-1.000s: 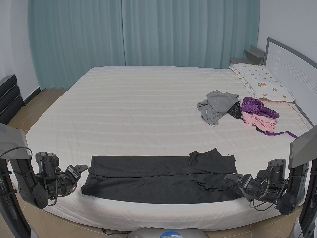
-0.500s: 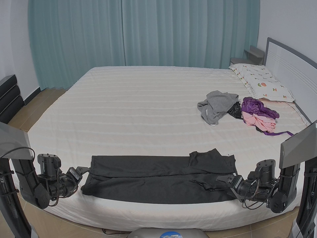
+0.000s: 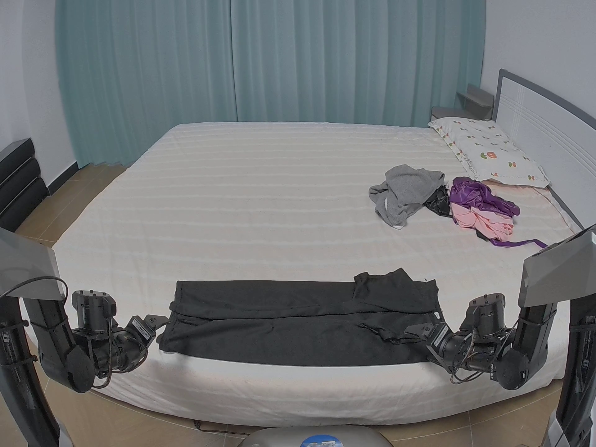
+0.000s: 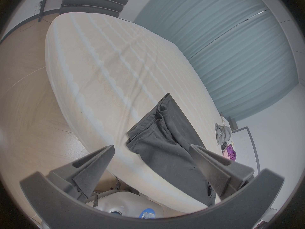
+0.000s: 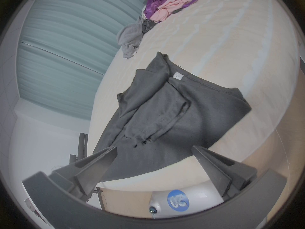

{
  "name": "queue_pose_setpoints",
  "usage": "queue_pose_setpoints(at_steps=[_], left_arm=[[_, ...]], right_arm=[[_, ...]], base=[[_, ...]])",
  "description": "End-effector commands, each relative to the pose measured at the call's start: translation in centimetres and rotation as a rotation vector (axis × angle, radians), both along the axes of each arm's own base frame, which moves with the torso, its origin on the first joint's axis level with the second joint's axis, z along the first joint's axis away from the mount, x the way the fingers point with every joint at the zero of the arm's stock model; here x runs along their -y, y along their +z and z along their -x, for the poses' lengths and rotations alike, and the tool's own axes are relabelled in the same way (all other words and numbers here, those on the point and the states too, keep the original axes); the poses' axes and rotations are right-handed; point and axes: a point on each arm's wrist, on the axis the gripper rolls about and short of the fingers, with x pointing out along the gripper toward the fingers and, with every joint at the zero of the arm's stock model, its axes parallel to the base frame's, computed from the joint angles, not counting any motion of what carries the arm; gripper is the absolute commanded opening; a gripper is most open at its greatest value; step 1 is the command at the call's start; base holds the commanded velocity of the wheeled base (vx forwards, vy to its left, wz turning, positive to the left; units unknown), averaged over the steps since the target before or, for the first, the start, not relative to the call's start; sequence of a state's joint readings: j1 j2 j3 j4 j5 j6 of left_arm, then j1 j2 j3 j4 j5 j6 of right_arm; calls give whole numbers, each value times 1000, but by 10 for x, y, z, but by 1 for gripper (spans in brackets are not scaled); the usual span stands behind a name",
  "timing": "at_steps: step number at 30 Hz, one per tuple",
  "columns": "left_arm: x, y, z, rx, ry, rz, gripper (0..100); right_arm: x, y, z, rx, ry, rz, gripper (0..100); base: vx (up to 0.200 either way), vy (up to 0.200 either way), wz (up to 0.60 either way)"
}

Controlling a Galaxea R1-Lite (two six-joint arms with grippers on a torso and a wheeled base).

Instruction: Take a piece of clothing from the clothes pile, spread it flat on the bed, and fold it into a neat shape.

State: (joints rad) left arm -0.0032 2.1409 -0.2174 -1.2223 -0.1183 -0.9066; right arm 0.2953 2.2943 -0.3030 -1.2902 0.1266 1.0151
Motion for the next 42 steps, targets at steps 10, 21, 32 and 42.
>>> queue_pose_setpoints(at_steps=[10,21,32,42], left_arm=[[0,-2,0,-8,3,-1,100],[-1,-2,-1,-6,6,-2,100],[-1,-2,-1,-6,6,-3,100],[-2,-2,-1,-5,11,-3,100]], right_arm=[[-3,23,-15,100,7,-36,100],[-23,-3,-45,21,72,48,100],[-25,-9,-62,39,31,106,100],[-28,-13,-65,10,17,157,0]], base=[[0,0,0],[0,0,0],[0,0,0],[0,0,0]])
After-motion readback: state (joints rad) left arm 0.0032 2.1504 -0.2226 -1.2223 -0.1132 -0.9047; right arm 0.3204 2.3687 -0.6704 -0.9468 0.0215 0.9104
